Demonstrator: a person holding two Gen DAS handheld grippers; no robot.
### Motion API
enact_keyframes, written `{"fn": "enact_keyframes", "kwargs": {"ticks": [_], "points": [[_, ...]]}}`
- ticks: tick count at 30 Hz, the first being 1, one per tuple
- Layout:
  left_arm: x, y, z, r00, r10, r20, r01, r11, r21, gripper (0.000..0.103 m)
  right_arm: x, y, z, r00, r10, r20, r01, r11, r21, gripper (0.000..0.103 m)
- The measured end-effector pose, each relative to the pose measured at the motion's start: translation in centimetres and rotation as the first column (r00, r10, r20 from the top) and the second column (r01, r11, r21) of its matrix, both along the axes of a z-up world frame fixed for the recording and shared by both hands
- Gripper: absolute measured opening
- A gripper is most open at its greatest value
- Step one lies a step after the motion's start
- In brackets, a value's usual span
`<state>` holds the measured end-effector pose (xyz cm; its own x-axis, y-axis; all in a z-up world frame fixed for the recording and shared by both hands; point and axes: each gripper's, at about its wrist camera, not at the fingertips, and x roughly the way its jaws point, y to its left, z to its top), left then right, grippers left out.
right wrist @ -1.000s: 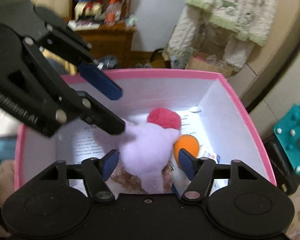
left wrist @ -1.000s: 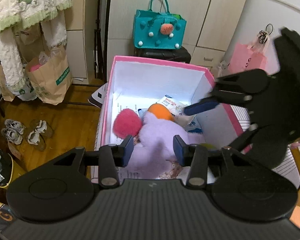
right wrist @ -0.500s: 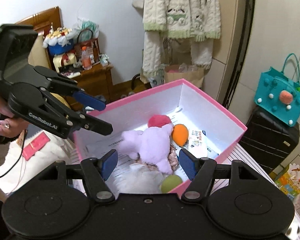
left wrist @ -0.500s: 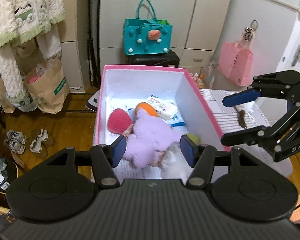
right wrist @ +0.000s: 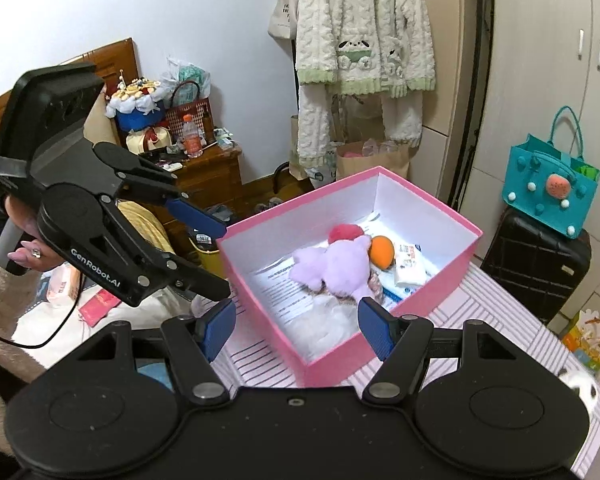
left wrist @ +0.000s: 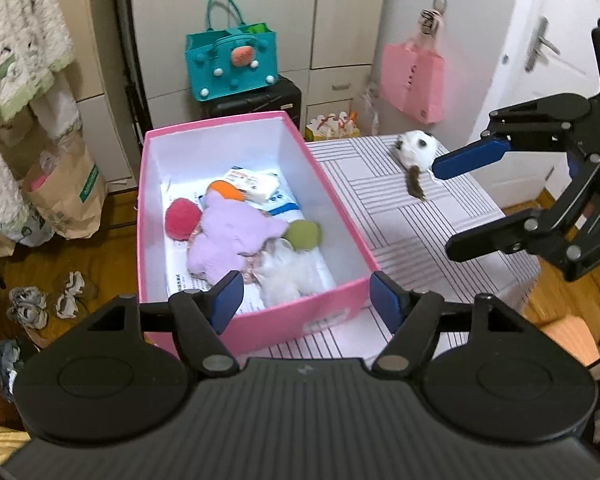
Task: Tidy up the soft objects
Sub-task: 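Reach both grippers toward the white panda plush on the table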
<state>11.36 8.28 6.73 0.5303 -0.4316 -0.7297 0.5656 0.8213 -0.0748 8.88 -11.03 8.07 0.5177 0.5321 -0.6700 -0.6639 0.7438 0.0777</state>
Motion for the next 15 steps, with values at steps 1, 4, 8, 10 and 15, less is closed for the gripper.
{"fn": "enact_keyframes", "kwargs": {"ticks": [1, 4, 8, 10, 15], "points": [[-0.4, -0.2, 0.1, 1.000, -0.006, 0.002, 0.006, 1.000, 0.005, 0.070, -0.5, -0.4, 0.1, 1.000, -0.003, -0.006, 0.003, 1.000, 0.005, 0.073], [-1.4, -1.0, 0.1, 1.000, -0.023, -0.005, 0.023, 1.000, 0.017, 0.070, -2.0, -1.5, 0.1, 1.000, -0.021, -0.018, 0.021, 1.000, 0.011, 0.073], [-2.1, -2.1, -0.1, 0.999, -0.040, -0.026, 0.041, 0.999, 0.031, 0.070, -3.7, -3.1, 0.0, 0.999, -0.041, -0.032, 0.042, 0.999, 0.020, 0.073], [-2.4, -2.8, -0.1, 0.998, -0.050, -0.030, 0.051, 0.998, 0.033, 0.070, -4.3, -3.9, -0.1, 0.998, -0.050, -0.039, 0.051, 0.998, 0.027, 0.073], [-2.6, -5.1, 0.3, 0.995, -0.091, -0.029, 0.093, 0.995, 0.047, 0.070, -5.8, -5.9, -0.3, 0.996, -0.089, -0.028, 0.090, 0.996, 0.026, 0.073]]}}
